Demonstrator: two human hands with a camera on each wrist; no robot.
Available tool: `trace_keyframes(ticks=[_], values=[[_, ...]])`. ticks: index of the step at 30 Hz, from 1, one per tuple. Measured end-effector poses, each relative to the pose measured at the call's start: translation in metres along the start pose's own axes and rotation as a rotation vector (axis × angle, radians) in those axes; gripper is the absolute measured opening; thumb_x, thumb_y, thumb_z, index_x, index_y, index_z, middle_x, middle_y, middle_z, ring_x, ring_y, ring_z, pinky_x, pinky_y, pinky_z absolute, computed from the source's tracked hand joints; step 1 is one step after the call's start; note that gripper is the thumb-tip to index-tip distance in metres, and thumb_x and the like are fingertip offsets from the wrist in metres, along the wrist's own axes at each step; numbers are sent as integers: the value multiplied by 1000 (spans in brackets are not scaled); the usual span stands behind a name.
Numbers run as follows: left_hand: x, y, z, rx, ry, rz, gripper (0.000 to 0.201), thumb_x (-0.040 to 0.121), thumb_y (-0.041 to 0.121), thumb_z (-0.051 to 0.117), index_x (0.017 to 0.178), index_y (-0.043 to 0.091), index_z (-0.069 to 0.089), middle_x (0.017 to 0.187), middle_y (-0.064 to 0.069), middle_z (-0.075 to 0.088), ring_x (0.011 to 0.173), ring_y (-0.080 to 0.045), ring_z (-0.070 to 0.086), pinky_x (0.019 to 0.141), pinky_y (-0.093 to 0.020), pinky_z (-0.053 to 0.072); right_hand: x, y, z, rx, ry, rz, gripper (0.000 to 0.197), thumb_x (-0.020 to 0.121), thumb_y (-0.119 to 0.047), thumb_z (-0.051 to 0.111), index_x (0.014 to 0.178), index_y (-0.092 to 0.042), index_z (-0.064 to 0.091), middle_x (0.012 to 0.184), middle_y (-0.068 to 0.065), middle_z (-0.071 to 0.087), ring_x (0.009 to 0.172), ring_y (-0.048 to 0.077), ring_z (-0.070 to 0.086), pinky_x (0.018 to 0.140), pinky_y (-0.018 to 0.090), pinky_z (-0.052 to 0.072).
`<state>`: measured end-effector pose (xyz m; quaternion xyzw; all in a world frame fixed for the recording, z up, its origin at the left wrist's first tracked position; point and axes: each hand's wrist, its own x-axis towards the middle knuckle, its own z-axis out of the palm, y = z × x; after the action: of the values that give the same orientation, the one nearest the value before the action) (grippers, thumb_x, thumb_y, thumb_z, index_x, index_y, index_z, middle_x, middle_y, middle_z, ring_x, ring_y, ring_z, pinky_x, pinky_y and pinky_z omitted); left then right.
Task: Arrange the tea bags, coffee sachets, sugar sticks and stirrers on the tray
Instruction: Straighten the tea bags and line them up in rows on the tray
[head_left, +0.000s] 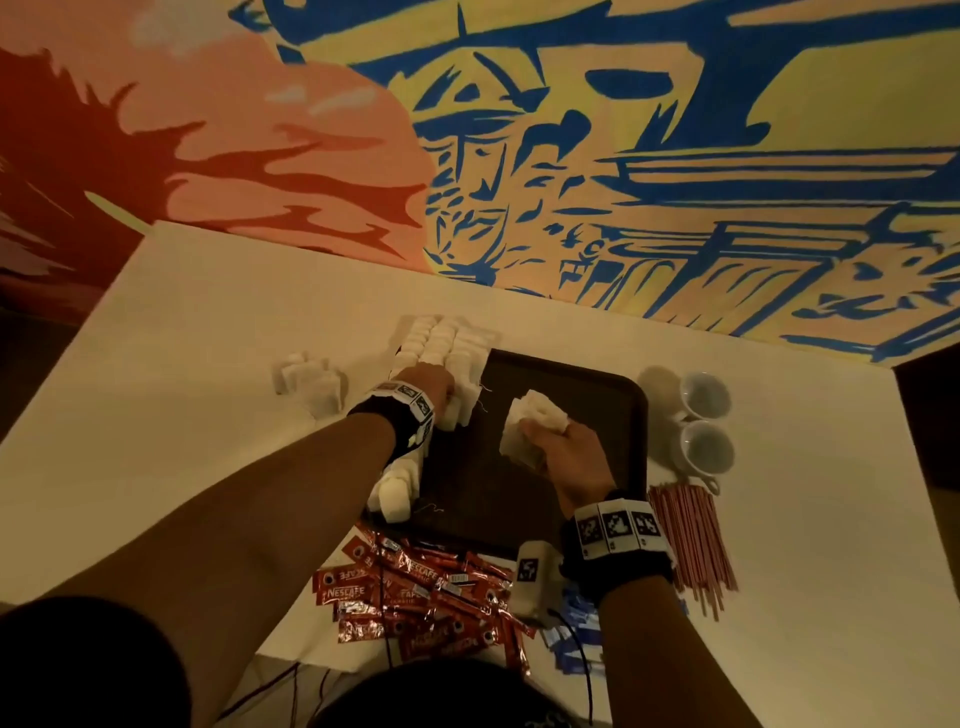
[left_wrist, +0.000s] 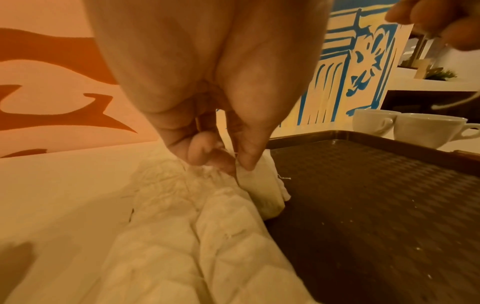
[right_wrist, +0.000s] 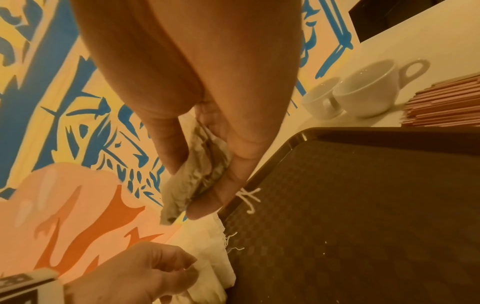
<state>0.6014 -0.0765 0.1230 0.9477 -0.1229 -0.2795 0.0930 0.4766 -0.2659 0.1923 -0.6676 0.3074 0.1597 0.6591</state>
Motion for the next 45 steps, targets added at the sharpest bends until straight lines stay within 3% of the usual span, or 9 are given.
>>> trace_keyframes(ticks=[3, 8, 12, 19, 22, 28, 33, 42, 45], values=[[-3, 1, -11, 5, 19, 9, 33, 96, 20, 57, 128, 21, 64, 134, -9, 58, 121, -30, 57, 97, -33, 46, -2, -8, 4, -32, -28, -14, 26, 97, -18, 67, 123, -19, 64, 106, -6, 65, 100, 16, 63, 96, 49, 57], [-31, 3, -34, -212, 140, -8, 32, 92, 29, 65, 124, 24, 61, 127, -5, 56, 118, -27, 55, 100, -34, 43, -14, -27, 16, 18, -73, -46, 15, 89, -13, 76, 94, -25, 69, 106, 4, 73, 98, 21, 69, 89, 46, 60], [-82, 10, -61, -530, 303, 75, 17, 94, 28, 64, 109, 21, 70, 103, 6, 65, 99, -14, 61, 86, -28, 46, -37, -40, 26, 127, -116, -128, 13, 87, -9, 77, 96, -18, 75, 92, 1, 79, 85, 17, 75, 73, 36, 63], [-182, 13, -87, -991, 236, 275, 34, 101, 43, 52, 108, 15, 70, 99, -3, 71, 76, -11, 63, 58, -24, 46, -83, -49, 41, 179, -116, -271, 20, 87, -17, 79, 106, -13, 76, 100, 1, 79, 94, 19, 75, 81, 41, 61], [-205, 10, -85, -978, 169, 363, 40, 87, 52, 69, 107, 17, 68, 92, -2, 70, 79, -14, 66, 59, -30, 48, -100, -52, 48, 213, -116, -340, 19, 88, -17, 77, 106, -10, 75, 101, 5, 79, 95, 23, 74, 75, 37, 60], [-228, 15, -99, -984, 253, 412, 9, 88, 20, 76, 92, 18, 68, 69, 5, 65, 64, -7, 57, 58, -29, 44, -120, -70, 54, 230, -191, -434, 25, 91, -20, 75, 111, -5, 74, 104, 10, 78, 92, 23, 74, 72, 34, 60], [-240, 20, -114, -1026, 373, 412, 18, 88, 18, 76, 104, 13, 71, 78, -13, 65, 67, -12, 59, 55, -27, 43, -132, -89, 42, 205, -363, -477, 25, 96, -14, 67, 120, -5, 70, 115, 11, 75, 106, 27, 71, 88, 39, 59], [-258, 67, -111, -1046, 492, 394, 25, 93, 29, 69, 104, 6, 68, 89, -16, 69, 76, -16, 61, 58, -31, 48, -145, -94, -7, 152, -378, -596, 25, 89, -2, 72, 112, -8, 71, 111, 13, 76, 95, 25, 72, 84, 39, 59], [-264, 84, -107, -1065, 528, 388, 21, 92, 34, 69, 104, 16, 71, 95, -15, 71, 82, -22, 65, 59, -31, 51, -148, -95, -27, 101, -415, -599, 20, 87, 0, 74, 104, -9, 73, 104, 13, 77, 92, 28, 71, 81, 38, 60]])
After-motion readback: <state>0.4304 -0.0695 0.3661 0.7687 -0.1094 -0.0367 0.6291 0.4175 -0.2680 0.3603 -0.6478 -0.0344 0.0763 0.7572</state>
